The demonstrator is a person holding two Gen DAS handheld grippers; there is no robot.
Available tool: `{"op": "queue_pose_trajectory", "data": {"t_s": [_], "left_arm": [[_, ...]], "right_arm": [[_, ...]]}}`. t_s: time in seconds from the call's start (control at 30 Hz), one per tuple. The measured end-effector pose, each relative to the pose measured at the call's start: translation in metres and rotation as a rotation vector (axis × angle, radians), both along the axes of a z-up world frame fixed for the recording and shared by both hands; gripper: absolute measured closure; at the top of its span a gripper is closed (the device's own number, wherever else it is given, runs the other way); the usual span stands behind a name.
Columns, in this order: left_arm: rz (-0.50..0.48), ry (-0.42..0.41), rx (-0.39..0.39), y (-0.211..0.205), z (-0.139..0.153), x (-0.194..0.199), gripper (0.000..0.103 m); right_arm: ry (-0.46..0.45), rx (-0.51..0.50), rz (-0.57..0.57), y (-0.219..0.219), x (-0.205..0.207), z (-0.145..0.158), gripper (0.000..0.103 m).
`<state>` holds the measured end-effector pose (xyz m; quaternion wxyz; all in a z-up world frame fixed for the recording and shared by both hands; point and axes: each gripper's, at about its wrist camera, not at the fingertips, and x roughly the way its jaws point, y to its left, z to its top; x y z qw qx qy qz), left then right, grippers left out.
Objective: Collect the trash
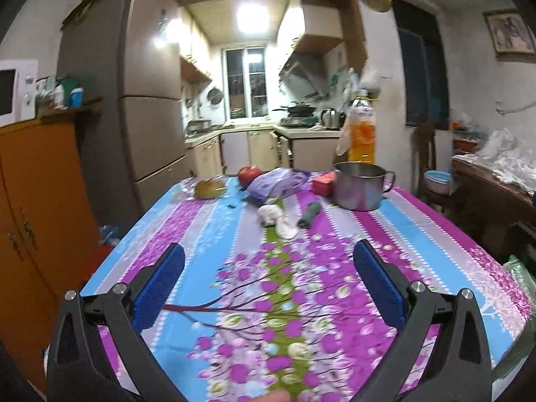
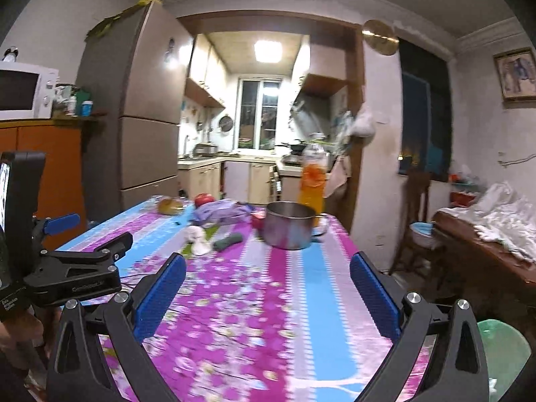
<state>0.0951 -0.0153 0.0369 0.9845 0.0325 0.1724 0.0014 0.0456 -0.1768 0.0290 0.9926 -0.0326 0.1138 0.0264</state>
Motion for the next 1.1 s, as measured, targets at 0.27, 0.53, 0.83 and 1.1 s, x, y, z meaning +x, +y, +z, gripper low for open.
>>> {"op": "queue_pose_trajectory", "data": {"t_s": [0.27,0.53,0.83,1.1], "left_arm": [[0.054,0.02,-0.013,0.033,-0.007,-0.002,0.006],[0.068,0.034,-0.025,0.047,-0.011,0.004,0.006],[-0.061,0.017,-0.034,0.018,-0.006,0.001,0.006],[-0.486,-0.018,-0.059,-0.114,-0.002,-0.03,0.006]], "right_arm": [[0.035,0.009,0.045,0.039,0.021,-0.01,0.005],[0.045,0.004,0.064,0.056,0.021,-0.008,0.005],[-0.011,0.016,-0.061,0.022,-0.021,0.001,0.005],[-0.074,-0.03,-0.479,-0.082,-0.142,-0.004,0.005]]}}
